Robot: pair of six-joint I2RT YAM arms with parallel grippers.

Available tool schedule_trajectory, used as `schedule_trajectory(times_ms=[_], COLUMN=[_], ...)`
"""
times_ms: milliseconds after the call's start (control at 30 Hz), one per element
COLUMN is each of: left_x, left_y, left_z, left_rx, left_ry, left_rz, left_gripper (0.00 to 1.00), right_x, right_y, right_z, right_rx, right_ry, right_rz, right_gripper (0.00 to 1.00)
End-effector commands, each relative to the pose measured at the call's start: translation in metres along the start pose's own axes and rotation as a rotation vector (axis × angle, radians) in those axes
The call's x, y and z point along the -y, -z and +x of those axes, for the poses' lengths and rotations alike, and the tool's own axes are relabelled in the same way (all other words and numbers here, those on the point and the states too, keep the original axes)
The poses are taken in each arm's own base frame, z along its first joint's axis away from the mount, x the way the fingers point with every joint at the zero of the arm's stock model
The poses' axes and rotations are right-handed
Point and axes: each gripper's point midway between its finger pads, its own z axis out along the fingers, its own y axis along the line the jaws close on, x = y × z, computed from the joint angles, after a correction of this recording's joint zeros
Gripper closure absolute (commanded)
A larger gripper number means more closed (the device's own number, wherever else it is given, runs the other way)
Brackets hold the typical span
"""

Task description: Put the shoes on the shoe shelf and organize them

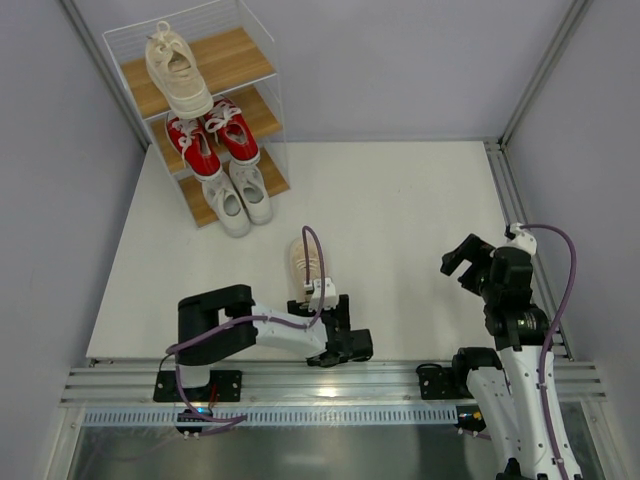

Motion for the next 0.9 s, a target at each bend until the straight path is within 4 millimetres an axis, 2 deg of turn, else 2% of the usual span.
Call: schedule_trajectory(times_ms=[0, 33, 100, 133, 167, 200, 233, 300, 400, 500, 600, 733, 867], left_x=[-0.022, -0.024, -0.023, -0.024, -0.015, -0.015, -0.019, -0.017, -0.012, 0.017, 0.048, 0.076, 0.084], left_y=[-0.009, -0.012, -0.019, -0.025, -0.027, -0.028, -0.03, -0.03, -0.023, 0.0, 0.02, 0.049, 0.07], left_z=[0.008, 0.009, 0.016, 0.019, 0.02, 0.025, 0.028, 0.029, 0.018, -0.008, -0.036, -0.09, -0.147], left_rx=[-0.019, -0.018, -0.032, -0.044, -0.051, -0.069, -0.076, -0.084, -0.063, 0.001, 0.026, 0.08, 0.176], left_ry=[-0.041, -0.043, -0.057, -0.058, -0.041, -0.042, -0.054, -0.065, -0.102, -0.151, -0.154, -0.128, -0.239], left_rz=[-0.106, -0.113, -0.101, -0.102, -0.066, -0.056, -0.054, -0.044, -0.035, 0.055, 0.151, 0.28, 0.316], left_gripper=[0.01, 0.03, 0.17, 0.41, 0.55, 0.72, 0.99, 1.0, 1.0, 0.99, 1.0, 1.0, 1.0], right_x=[-0.007, -0.007, -0.008, -0.008, -0.008, -0.007, -0.008, -0.008, -0.008, -0.008, -0.008, -0.008, -0.009], right_y=[-0.001, -0.001, 0.0, 0.0, 0.0, 0.0, 0.0, 0.001, 0.0, -0.001, -0.001, 0.0, 0.002], right_z=[-0.007, -0.009, -0.009, -0.009, -0.009, -0.008, -0.008, -0.009, -0.01, -0.01, -0.01, -0.011, -0.013], right_rx=[0.025, 0.029, 0.031, 0.031, 0.031, 0.03, 0.031, 0.035, 0.037, 0.037, 0.041, 0.048, 0.062], right_ry=[-0.007, -0.005, -0.002, -0.001, -0.002, -0.001, 0.0, -0.001, 0.0, 0.002, 0.003, 0.005, 0.005], right_rz=[-0.031, -0.03, -0.033, -0.033, -0.034, -0.032, -0.034, -0.035, -0.035, -0.035, -0.036, -0.04, -0.047], right_gripper=[0.03, 0.03, 0.03, 0.03, 0.03, 0.03, 0.03, 0.03, 0.03, 0.03, 0.03, 0.03, 0.03])
